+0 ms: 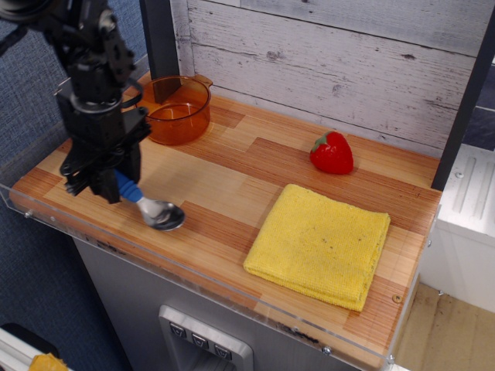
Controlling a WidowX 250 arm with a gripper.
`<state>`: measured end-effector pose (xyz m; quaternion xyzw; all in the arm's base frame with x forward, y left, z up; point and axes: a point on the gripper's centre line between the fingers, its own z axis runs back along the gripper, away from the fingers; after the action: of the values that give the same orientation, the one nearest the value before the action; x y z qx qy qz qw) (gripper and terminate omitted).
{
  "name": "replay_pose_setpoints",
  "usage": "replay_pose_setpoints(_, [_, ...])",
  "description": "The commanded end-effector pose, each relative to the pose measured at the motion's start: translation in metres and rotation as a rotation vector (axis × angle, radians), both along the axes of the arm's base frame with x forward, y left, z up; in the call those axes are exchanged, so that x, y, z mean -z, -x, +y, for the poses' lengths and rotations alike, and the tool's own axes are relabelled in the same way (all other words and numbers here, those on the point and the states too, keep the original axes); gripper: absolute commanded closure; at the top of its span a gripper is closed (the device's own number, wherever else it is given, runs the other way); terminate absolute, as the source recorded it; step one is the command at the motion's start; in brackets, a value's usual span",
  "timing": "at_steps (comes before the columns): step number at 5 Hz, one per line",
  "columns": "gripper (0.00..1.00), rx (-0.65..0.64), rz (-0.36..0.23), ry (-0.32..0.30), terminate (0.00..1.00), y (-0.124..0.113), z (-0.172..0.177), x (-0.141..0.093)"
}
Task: Move the spoon towards bottom left corner of counter.
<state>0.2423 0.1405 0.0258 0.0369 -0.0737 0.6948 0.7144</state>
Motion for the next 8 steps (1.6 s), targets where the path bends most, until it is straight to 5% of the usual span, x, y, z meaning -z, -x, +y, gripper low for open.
replay_pose_setpoints(1, [1.00,-0.024,0.010,0.000,0.00,-0.001,0.008,0.004])
replay_pose_setpoints(4, [1.00,0.044,0.013,0.023,0.00,0.001,0.013,0.010])
replay_pose_setpoints(5, [0.00,0.077,0.014,0.015,0.00,0.001,0.013,0.005])
replay_pose_setpoints(8, [0.00,0.244,-0.048,-0.069,0.00,-0.006,-0.012,-0.046])
